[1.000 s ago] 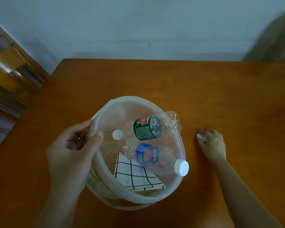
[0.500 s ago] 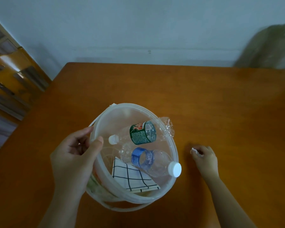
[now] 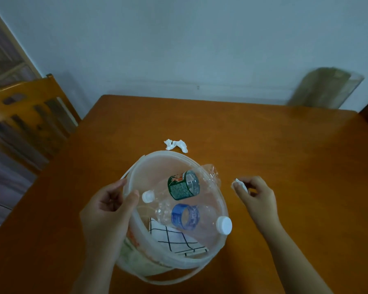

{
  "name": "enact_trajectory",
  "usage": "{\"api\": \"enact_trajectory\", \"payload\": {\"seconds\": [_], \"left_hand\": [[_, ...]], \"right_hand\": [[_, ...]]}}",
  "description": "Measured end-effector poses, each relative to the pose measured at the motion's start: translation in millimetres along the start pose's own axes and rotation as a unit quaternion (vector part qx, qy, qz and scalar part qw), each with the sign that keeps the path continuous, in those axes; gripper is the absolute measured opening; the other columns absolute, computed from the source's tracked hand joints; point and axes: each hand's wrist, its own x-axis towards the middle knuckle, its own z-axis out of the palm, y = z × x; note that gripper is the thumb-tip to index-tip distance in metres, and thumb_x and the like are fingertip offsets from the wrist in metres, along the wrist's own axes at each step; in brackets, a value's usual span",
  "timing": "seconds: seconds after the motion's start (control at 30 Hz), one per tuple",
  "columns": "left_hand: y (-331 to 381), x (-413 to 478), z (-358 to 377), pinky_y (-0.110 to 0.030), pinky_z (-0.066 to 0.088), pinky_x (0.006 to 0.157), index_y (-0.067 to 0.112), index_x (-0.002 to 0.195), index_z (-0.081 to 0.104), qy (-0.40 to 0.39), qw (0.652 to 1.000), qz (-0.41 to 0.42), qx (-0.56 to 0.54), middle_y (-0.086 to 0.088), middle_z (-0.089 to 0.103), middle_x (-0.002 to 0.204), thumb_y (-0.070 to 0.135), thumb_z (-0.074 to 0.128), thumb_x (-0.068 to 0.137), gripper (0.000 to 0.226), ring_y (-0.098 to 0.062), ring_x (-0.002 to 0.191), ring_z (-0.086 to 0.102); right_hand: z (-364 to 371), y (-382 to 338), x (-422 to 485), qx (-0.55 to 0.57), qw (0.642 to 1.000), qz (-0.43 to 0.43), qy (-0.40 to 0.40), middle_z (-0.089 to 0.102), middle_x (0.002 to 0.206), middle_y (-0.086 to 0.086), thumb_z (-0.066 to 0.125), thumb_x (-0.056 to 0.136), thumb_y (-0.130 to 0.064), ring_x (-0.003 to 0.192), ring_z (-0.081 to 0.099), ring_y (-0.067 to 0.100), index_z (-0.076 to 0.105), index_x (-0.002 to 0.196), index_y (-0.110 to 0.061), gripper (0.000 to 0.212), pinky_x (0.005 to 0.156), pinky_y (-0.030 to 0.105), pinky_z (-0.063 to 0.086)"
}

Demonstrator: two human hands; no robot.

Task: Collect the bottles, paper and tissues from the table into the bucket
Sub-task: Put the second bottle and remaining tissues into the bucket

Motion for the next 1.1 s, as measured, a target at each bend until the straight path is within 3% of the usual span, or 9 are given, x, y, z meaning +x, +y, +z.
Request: {"api": "enact_trajectory", "payload": {"seconds": [0.13,0.27,0.37,0.5,0.63,0.7,0.83,0.97,1.1], "left_hand": [[-7,3,-43,-0.01,0.045,0.044,0.046,0.071,0.066,0.005,1.0,-0.006,-0.021,0.023,0.062,0.06,0.011,0.071,0.07,0.036,0.005,0.051,0.054],[-16,9,-83,-0.012,0.046,0.046,0.055,0.071,0.064,0.012,0.999,-0.013,-0.028,0.023,0.063,0.061,0.013,0.072,0.068,0.043,0.005,0.053,0.055],[-23,14,-110,-0.011,0.047,0.046,0.053,0.07,0.064,0.02,0.999,-0.014,-0.031,0.023,0.065,0.062,0.013,0.072,0.067,0.041,0.005,0.052,0.056],[-30,18,-140,-0.018,0.051,0.049,0.049,0.075,0.065,0.022,0.999,-0.022,-0.026,0.011,0.067,0.069,0.022,0.072,0.064,0.03,-0.003,0.057,0.06],[-35,26,-157,-0.017,0.047,0.049,0.038,0.078,0.065,0.031,0.999,-0.015,-0.019,-0.001,0.064,0.067,0.02,0.072,0.066,0.023,-0.003,0.055,0.056],[-37,31,-160,-0.014,0.045,0.047,0.036,0.079,0.066,0.036,0.999,-0.012,-0.021,0.002,0.063,0.066,0.02,0.071,0.065,0.022,-0.002,0.051,0.053],[-38,49,-157,-0.014,0.045,0.044,0.037,0.075,0.066,0.047,0.998,-0.021,-0.024,0.008,0.062,0.06,0.021,0.07,0.063,0.02,-0.002,0.049,0.053],[-38,73,-142,-0.024,0.051,0.048,0.043,0.071,0.066,0.055,0.998,-0.022,-0.013,0.006,0.064,0.063,0.018,0.071,0.065,0.027,-0.009,0.055,0.059],[-28,102,-121,-0.035,0.054,0.054,0.039,0.074,0.063,0.05,0.998,-0.006,0.023,0.003,0.065,0.069,0.017,0.072,0.066,0.025,-0.019,0.063,0.063]], "right_hand": [[37,-51,-30,0.014,0.997,-0.05,-0.055,0.061,0.079,-0.009,0.067,0.078,-0.013,0.074,0.057,0.006,0.059,0.071,-0.039,0.029,0.059,0.021,0.047],[78,-90,-55,0.008,0.988,-0.084,-0.126,0.058,0.08,-0.012,0.066,0.078,-0.013,0.074,0.054,0.001,0.059,0.074,-0.036,0.025,0.061,0.014,0.043],[109,-113,-71,-0.002,0.979,-0.104,-0.178,0.057,0.081,-0.013,0.066,0.078,-0.012,0.076,0.054,0.003,0.059,0.076,-0.034,0.023,0.063,0.016,0.043],[145,-135,-89,-0.006,0.966,-0.134,-0.22,0.057,0.084,-0.014,0.066,0.078,-0.012,0.079,0.053,-0.003,0.057,0.075,-0.039,0.029,0.066,0.007,0.041],[170,-145,-97,-0.03,0.95,-0.153,-0.27,0.057,0.094,-0.006,0.068,0.078,-0.018,0.091,0.053,0.008,0.058,0.083,-0.041,0.026,0.077,0.019,0.046],[178,-148,-96,-0.046,0.942,-0.16,-0.29,0.055,0.096,-0.013,0.068,0.077,-0.022,0.096,0.052,0.008,0.059,0.088,-0.04,0.023,0.079,0.018,0.045],[182,-150,-81,-0.061,0.939,-0.178,-0.289,0.055,0.099,-0.017,0.068,0.078,-0.021,0.093,0.051,-0.004,0.063,0.098,-0.03,0.023,0.073,0.004,0.039],[177,-146,-46,-0.069,0.947,-0.173,-0.262,0.059,0.101,-0.006,0.066,0.079,-0.018,0.093,0.053,0.001,0.064,0.099,-0.026,0.022,0.075,0.01,0.042],[173,-133,-4,-0.106,0.957,-0.172,-0.209,0.061,0.098,-0.005,0.064,0.08,-0.017,0.093,0.054,0.004,0.065,0.1,-0.021,0.02,0.076,0.004,0.038]]}}
